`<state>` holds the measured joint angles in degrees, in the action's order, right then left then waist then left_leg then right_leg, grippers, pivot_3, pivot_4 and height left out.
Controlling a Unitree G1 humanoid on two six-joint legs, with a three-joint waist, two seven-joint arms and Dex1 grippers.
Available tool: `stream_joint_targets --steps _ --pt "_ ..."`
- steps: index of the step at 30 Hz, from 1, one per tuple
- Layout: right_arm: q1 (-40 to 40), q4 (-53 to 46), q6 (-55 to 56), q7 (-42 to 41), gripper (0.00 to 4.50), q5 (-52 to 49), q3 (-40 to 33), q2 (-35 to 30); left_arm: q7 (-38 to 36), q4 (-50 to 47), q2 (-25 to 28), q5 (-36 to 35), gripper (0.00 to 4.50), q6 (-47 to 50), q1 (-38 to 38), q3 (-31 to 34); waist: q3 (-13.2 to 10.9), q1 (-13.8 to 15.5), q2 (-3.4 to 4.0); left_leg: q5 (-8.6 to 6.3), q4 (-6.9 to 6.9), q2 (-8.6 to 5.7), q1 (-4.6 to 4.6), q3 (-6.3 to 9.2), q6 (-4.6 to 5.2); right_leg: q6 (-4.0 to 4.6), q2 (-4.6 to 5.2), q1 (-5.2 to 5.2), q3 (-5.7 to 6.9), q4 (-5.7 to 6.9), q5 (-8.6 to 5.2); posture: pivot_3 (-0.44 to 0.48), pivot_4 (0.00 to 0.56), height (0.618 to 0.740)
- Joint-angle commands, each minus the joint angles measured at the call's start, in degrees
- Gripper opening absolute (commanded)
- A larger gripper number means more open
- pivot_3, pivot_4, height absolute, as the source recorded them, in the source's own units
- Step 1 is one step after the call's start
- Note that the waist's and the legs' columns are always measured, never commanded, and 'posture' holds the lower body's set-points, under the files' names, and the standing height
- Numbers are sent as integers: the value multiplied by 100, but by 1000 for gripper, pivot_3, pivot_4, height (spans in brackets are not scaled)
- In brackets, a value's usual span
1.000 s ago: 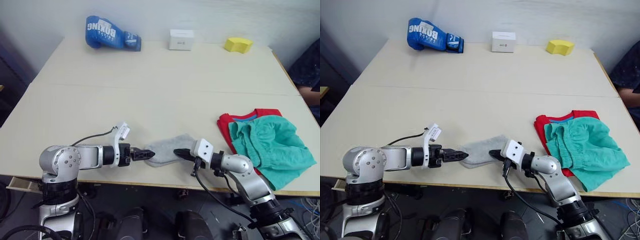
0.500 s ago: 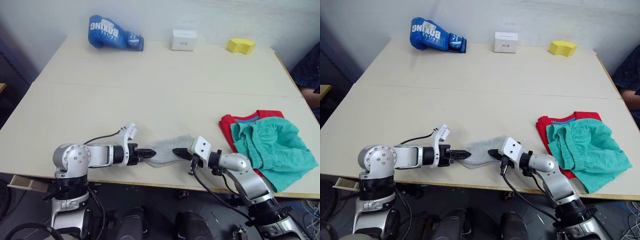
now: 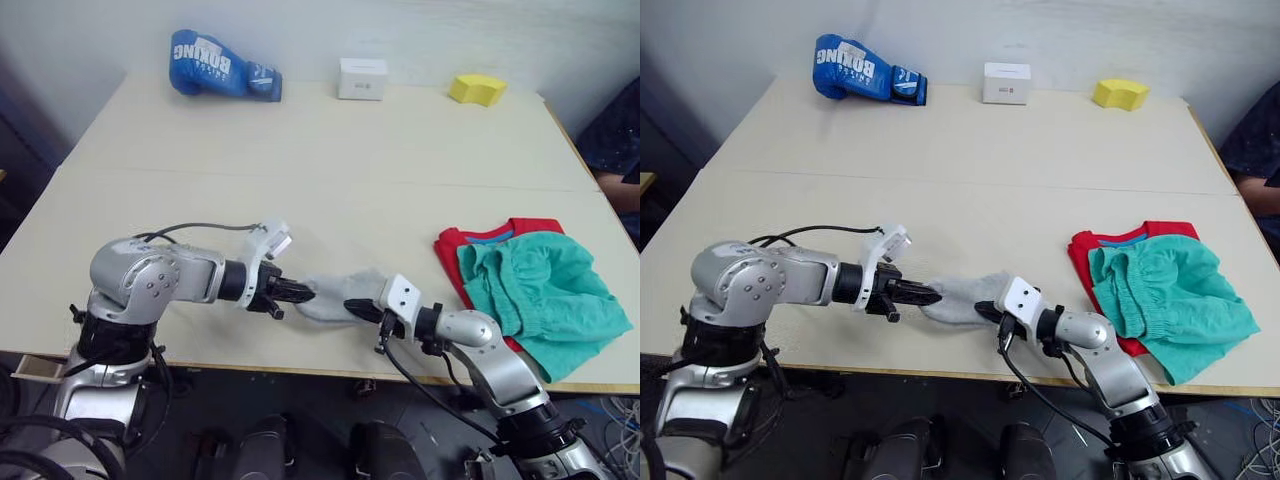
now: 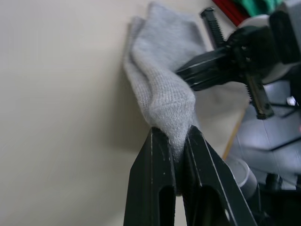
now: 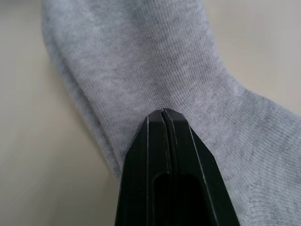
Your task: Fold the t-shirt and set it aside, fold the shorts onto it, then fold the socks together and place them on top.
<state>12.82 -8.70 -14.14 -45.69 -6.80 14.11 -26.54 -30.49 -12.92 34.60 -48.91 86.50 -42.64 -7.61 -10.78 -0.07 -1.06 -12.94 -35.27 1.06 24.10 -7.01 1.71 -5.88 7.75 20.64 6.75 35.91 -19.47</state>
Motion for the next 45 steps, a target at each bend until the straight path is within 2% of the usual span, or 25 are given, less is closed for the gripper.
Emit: stream_joint_targets --steps 1,6,9,13,16,20,23,27,32,35,40,45 --pt "-132 130 -344 110 0 107 91 -4 -644 -18 32 99 32 -274 -498 -663 0 2 0 0 0 2 0 0 -1 1 -2 0 0 0 -1 0 150 740" --pt "-267 -67 -504 234 0 107 77 -25 -1542 197 433 798 32 -1064 -1199 -1797 0 -4 0 4 1 6 0 -3 -5 4 -8 1 -3 -1 -2 0 150 740" --pt "-366 -188 -587 311 0 83 59 -29 -1910 571 355 1039 32 -1416 -1516 -1940 0 2 0 4 1 8 1 -3 -5 8 -8 3 -1 -2 -4 0 150 740" --pt "-453 -277 -649 393 0 88 59 -11 -2197 807 107 1396 32 -1884 -1581 -2166 0 11 0 3 1 8 3 -3 -3 8 -6 3 -1 -4 -4 0 150 740" --pt "-491 -345 -707 470 0 73 34 11 -2059 1132 -386 1477 32 -1931 -1588 -1966 -2 25 -3 6 -1 6 6 0 6 8 -4 1 0 -4 -4 0 150 740" --pt "-616 -519 -804 487 0 20 -4 -43 -1446 1615 -1176 1624 32 -1851 -1459 -1573 -2 28 -3 18 -9 6 8 4 33 7 -3 0 1 -1 -4 0 150 740" --pt "-697 -660 -920 527 0 -12 -81 -77 -1090 1661 -1558 1735 32 -1782 -1171 -1445 -2 23 -3 21 -9 7 8 5 43 7 -2 -1 2 0 -4 0 150 740" --pt "-812 -844 -1069 604 0 -112 -282 -118 -885 1501 -1813 1799 32 -1698 -792 -1374 -2 21 -3 22 -9 7 7 5 45 6 -4 -2 4 4 -4 0 150 740" --pt "-1050 -1114 -1193 677 0 -257 -553 -183 -624 1660 -2035 2150 32 -2047 -455 -1472 -2 113 -4 19 -14 6 4 9 46 5 0 -10 9 0 -3 0 150 740" --pt "-1258 -1347 -1240 694 0 -376 -710 -228 -605 1841 -2180 2502 32 -2768 -217 -1587 -1 163 -4 0 -15 4 5 9 28 5 5 -11 9 -3 -3 0 150 740" --pt "-1648 -1834 -1545 931 0 -833 -1238 -103 -914 1741 -2183 2747 1543 -3512 115 -1714 -1 157 -4 -6 -15 3 6 9 26 5 7 -11 11 -8 -3 0 150 740" --pt "-2256 -2204 -1568 962 0 -1002 -1712 -290 -1082 1726 -2275 2881 3135 -4129 257 -1604 -1 170 -4 -7 -15 3 8 8 29 5 9 -11 12 -9 -3 0 150 740"
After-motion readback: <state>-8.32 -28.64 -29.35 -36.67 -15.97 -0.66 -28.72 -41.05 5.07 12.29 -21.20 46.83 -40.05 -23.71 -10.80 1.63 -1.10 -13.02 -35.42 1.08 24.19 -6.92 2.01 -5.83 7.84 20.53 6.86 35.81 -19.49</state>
